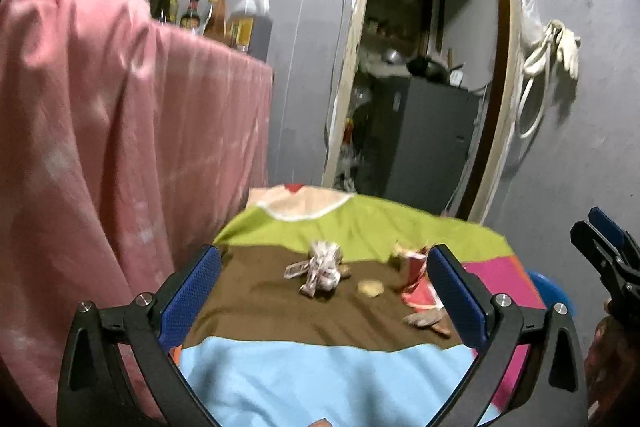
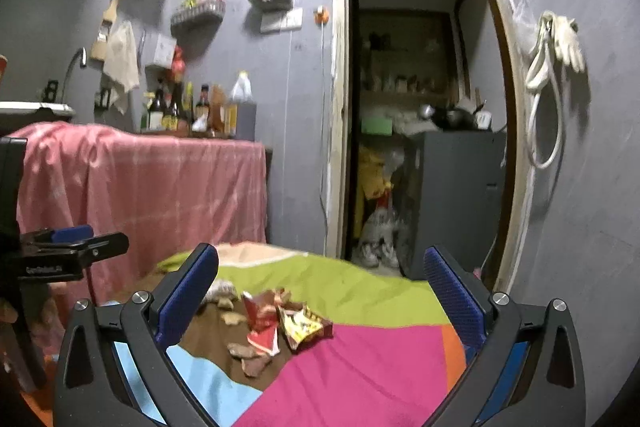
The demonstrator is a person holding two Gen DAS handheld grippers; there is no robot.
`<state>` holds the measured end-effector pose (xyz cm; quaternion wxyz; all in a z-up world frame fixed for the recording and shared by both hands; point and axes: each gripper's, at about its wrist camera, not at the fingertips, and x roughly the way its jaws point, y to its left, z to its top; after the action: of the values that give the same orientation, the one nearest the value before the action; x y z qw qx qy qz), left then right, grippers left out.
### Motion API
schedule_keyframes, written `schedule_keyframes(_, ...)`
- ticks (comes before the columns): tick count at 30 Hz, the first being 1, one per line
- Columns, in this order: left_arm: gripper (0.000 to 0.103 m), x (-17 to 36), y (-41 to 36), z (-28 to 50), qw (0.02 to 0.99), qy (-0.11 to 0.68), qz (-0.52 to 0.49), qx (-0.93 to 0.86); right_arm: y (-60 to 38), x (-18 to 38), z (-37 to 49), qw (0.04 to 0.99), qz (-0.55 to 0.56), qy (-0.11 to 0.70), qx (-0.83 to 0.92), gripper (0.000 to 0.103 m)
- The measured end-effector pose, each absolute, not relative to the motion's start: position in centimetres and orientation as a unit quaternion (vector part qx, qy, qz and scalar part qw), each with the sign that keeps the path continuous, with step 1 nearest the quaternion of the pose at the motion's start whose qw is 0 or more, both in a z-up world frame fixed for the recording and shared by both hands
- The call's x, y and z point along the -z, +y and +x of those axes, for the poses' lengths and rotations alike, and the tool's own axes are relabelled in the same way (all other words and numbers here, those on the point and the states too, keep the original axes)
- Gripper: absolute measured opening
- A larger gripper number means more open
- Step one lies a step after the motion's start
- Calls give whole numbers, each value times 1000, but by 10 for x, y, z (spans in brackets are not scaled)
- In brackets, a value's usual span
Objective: Collect trash
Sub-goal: 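Grasp the crumpled white paper with the left tool while the right tool grasps the yellow snack bag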
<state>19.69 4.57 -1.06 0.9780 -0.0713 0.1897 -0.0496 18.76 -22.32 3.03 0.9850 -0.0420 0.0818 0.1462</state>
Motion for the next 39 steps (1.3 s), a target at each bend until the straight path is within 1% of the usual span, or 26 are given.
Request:
schedule_keyframes(9,100,29,48,237,967,240,-68,56,-214,0,235,972,-51,161,-165,103)
schedule_keyframes(14,98,42,46,264,954,286,-63,72,-204,18,268,953,-56,233,-186,101)
schedule_keyframes(16,94,47,45,275,949,300,-61,75,-202,23,276,949,-62,248,-185,100)
schedule_keyframes(20,82,56,44,292,940,324,-69,79,-203,33,295,939,-61,283,-186,94)
schedule_keyframes(21,81,57,44,296,938,329,-72,78,-203,35,299,937,-58,290,-187,89)
schedule_keyframes(22,80,59,44,300,937,333,-74,78,-203,38,304,933,-56,300,-188,87)
schedule_keyframes(25,77,61,42,307,934,341,-76,78,-200,44,315,925,-59,322,-194,85)
schedule_keyframes(27,67,64,43,313,930,350,-80,79,-197,48,321,919,-63,335,-200,85)
schedule_keyframes(28,66,66,43,316,928,354,-82,79,-195,51,324,915,-65,342,-202,84)
schedule_keyframes(30,61,70,43,321,925,363,-86,79,-193,55,327,911,-65,351,-208,79)
schedule_keyframes(32,55,73,42,325,921,369,-91,79,-192,58,331,907,-64,359,-209,78)
schedule_keyframes(33,51,74,43,326,920,372,-92,79,-192,60,332,906,-62,363,-210,76)
schedule_keyframes(37,45,75,42,328,917,378,-98,80,-193,64,337,898,-52,377,-219,67)
schedule_keyframes(39,35,75,42,328,916,380,-96,81,-197,65,338,896,-43,381,-223,61)
